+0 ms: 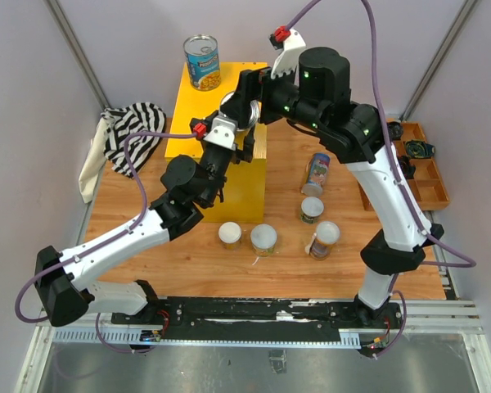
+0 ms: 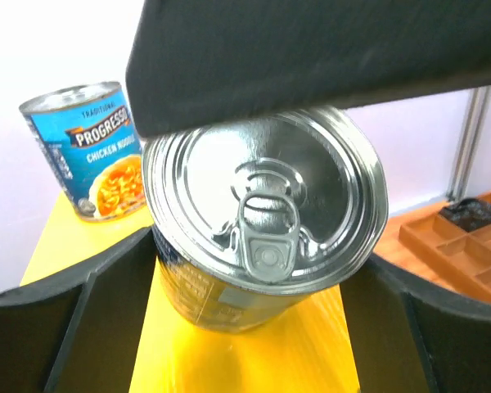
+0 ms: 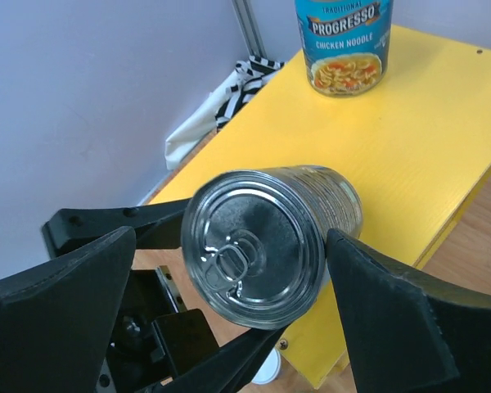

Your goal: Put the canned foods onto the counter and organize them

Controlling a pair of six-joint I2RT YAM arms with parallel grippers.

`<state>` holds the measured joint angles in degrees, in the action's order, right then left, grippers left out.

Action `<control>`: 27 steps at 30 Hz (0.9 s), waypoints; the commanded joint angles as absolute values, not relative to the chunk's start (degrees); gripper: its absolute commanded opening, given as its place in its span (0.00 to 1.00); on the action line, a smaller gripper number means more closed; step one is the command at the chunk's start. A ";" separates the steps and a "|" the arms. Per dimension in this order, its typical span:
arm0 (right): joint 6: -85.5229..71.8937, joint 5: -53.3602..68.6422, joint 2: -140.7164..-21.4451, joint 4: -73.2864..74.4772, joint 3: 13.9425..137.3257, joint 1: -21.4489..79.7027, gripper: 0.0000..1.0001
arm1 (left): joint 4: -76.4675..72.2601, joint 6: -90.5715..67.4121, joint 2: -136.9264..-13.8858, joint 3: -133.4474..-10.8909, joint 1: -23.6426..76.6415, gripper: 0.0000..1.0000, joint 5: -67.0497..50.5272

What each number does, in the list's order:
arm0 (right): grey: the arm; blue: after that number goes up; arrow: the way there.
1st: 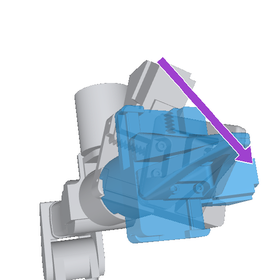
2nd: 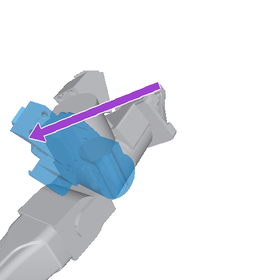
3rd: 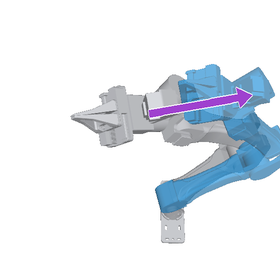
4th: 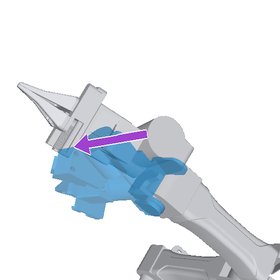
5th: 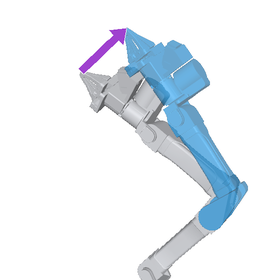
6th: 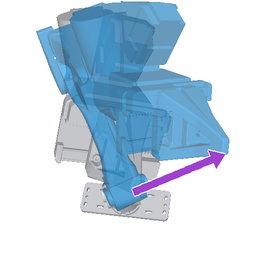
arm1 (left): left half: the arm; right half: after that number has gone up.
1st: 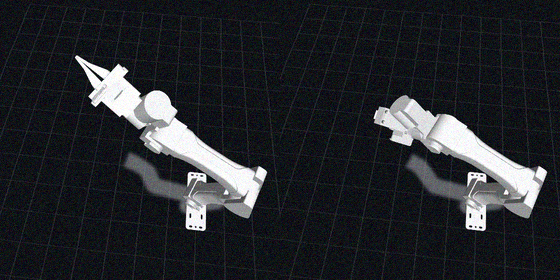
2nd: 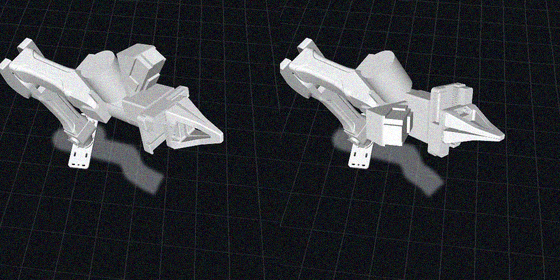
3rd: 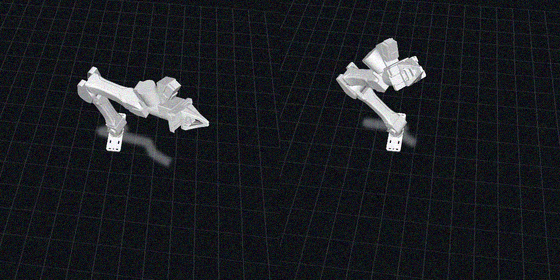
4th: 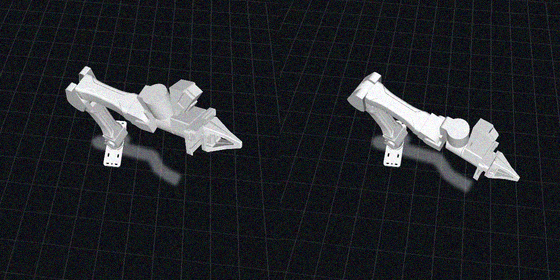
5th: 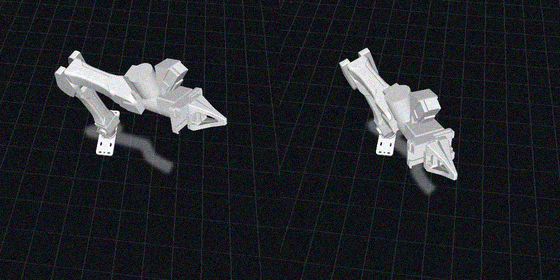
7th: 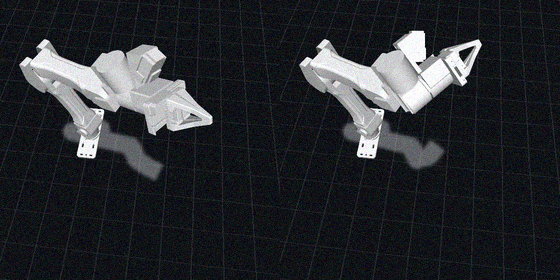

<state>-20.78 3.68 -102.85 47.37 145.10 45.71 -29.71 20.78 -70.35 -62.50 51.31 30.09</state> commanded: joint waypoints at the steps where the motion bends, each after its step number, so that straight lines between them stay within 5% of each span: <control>1: -21.23 7.54 -99.00 41.53 144.66 45.33 0.99 | -33.49 18.58 -69.29 -62.59 51.13 0.48 27.51; 27: -15.55 -3.10 -87.47 39.02 128.74 40.49 0.99 | -18.47 3.06 -76.53 -76.13 44.92 0.45 23.03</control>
